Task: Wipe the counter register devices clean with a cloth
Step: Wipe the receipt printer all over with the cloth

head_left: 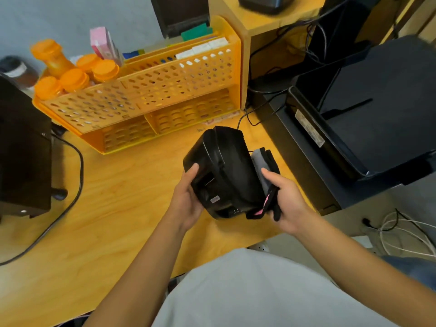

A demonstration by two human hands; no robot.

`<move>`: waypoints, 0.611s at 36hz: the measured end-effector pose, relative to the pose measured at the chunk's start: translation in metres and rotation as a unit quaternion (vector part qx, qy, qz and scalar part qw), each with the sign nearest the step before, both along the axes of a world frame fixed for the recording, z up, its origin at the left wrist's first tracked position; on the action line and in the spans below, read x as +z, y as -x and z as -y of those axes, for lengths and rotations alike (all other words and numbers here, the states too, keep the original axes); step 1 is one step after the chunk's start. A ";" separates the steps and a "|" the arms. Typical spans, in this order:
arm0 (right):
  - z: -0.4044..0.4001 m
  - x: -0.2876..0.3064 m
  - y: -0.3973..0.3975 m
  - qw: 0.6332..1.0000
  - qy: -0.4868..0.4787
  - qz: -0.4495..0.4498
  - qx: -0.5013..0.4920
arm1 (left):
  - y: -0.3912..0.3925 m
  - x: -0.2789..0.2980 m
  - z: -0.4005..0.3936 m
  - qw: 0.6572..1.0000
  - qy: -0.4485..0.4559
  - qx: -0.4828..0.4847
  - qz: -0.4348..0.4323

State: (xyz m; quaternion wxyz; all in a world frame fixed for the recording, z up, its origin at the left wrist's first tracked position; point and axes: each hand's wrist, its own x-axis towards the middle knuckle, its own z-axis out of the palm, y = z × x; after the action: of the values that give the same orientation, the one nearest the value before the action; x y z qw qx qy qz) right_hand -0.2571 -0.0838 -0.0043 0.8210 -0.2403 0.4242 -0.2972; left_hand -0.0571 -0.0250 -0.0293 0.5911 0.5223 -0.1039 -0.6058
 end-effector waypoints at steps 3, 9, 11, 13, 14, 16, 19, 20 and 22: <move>-0.005 0.005 -0.002 1.000 0.006 0.013 0.010 | 0.009 0.006 0.003 0.998 -0.009 0.003 0.058; -0.011 0.017 -0.009 0.998 0.058 0.010 0.025 | 0.012 0.006 0.000 0.996 -0.007 -0.046 0.082; -0.012 0.019 -0.009 0.997 0.071 0.000 0.028 | 0.011 0.006 -0.001 0.995 -0.010 -0.056 0.082; -0.014 0.019 -0.007 0.996 0.084 -0.011 0.036 | 0.010 0.009 -0.001 0.996 -0.019 -0.046 0.077; -0.016 0.018 -0.006 0.995 0.091 -0.019 0.040 | 0.009 0.011 0.000 0.996 -0.022 -0.039 0.071; -0.022 0.018 -0.007 0.993 0.105 -0.034 0.048 | 0.008 0.015 0.001 0.998 -0.027 -0.029 0.058; -0.030 0.017 -0.007 0.990 0.125 -0.033 0.050 | 0.007 0.019 0.000 0.998 -0.035 -0.024 0.036; -0.032 0.018 -0.007 0.988 0.138 -0.038 0.058 | 0.007 0.020 0.000 0.998 -0.037 -0.025 0.031; -0.034 0.024 -0.007 0.981 0.173 -0.043 0.079 | 0.009 0.022 0.000 0.998 -0.042 -0.034 0.034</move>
State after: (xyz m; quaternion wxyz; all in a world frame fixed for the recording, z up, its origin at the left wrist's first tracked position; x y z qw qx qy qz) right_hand -0.2505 -0.0496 0.0199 0.7688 -0.4240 0.3808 -0.2900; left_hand -0.0663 -0.0246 -0.0068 0.5435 0.5631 -0.1162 -0.6116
